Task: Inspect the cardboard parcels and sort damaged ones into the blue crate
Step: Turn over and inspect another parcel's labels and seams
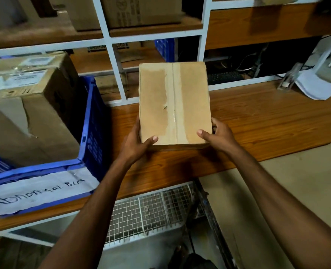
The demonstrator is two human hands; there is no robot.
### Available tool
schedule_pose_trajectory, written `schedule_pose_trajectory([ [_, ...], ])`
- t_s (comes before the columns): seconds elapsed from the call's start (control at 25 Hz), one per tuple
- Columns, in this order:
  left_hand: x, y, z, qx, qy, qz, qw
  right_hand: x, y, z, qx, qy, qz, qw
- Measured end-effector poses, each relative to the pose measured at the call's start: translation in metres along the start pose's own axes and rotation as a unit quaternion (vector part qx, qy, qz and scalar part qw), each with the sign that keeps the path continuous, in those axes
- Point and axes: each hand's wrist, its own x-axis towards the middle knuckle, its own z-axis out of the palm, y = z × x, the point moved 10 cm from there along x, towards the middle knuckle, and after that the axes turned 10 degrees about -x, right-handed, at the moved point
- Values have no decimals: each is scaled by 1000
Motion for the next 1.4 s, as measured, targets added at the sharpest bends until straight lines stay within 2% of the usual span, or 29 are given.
schedule_pose_trajectory([
  [0.08,-3,-3,-5,4,44,-2,999,0,2,-3,-2,31,-5,1000],
  [0.24,-6,-10,-10,-7,106,-10,994,1,15,-8,-14,95,42,994],
  [0.44,-2,-13,-1,-58,86,-56,993,3,15,13,-3,31,49,998],
  [0.56,2,-11,-9,-4,145,-62,988,4,9,11,-22,71,50,996],
  [0.72,11,-9,11,41,114,-91,988,5,-2,22,-62,57,63,994],
  [0.8,13,-11,11,47,124,-99,986,13,2,18,-51,63,68,994],
  [0.96,15,-17,1,24,131,-64,989,24,14,12,-1,47,56,997],
  [1.16,15,-23,-11,21,146,-71,986,23,13,9,-32,81,38,995],
  [1.28,16,-14,-13,31,130,-70,989,14,4,9,-19,50,30,998],
  [1.4,-4,23,-30,-11,190,-6,982,-2,-18,-25,29,124,3,992],
])
